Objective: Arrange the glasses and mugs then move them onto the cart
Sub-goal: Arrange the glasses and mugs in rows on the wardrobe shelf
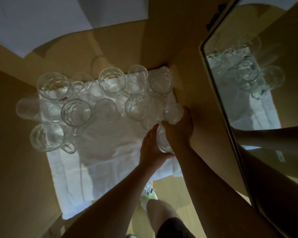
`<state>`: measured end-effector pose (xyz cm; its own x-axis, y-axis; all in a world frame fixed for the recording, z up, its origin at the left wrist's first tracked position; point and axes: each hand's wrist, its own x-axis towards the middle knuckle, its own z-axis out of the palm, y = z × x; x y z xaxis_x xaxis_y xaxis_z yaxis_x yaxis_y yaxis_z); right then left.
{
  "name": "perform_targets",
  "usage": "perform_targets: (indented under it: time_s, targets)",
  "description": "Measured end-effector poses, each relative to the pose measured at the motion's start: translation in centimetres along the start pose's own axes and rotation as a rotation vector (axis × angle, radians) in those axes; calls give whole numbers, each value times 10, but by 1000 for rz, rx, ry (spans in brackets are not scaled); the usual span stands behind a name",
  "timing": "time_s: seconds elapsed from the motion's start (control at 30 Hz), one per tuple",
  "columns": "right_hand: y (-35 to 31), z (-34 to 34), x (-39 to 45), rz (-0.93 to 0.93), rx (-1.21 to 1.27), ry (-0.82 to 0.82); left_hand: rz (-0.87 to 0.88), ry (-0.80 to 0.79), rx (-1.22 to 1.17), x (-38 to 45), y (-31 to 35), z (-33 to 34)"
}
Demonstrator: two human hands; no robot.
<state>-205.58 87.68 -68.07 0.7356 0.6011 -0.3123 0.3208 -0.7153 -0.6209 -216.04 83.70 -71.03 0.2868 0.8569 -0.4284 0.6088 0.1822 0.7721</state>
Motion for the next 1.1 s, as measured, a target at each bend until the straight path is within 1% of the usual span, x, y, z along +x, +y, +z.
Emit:
perform_targets:
  time_s: [0.13, 0.3, 0.43, 0.63, 0.77, 0.83, 1.0, 1.1]
  targets:
    - [5, -10, -3, 12, 82, 36, 15, 2, 20, -4, -2, 4]
    - [9, -20, -9, -2, 86, 50, 45, 57, 75, -13, -4, 0]
    - [10, -30, -17, 55, 118, 51, 42, 15, 83, -29, -11, -8]
    - [9, -45, -42, 36, 141, 60, -59, -13, 118, -61, -12, -24]
    - [6, -56, -61, 12, 143, 39, -80, -14, 147, -79, -9, -41]
    - [1, -60, -68, -2, 156, 25, -97, 11, 129, -87, -6, -54]
    - [-16, -76, -95, -34, 159, -23, -117, 140, 122, -119, 9, -95]
    - [-31, -91, -117, -49, 266, -76, -70, 183, 136, -141, 24, -126]
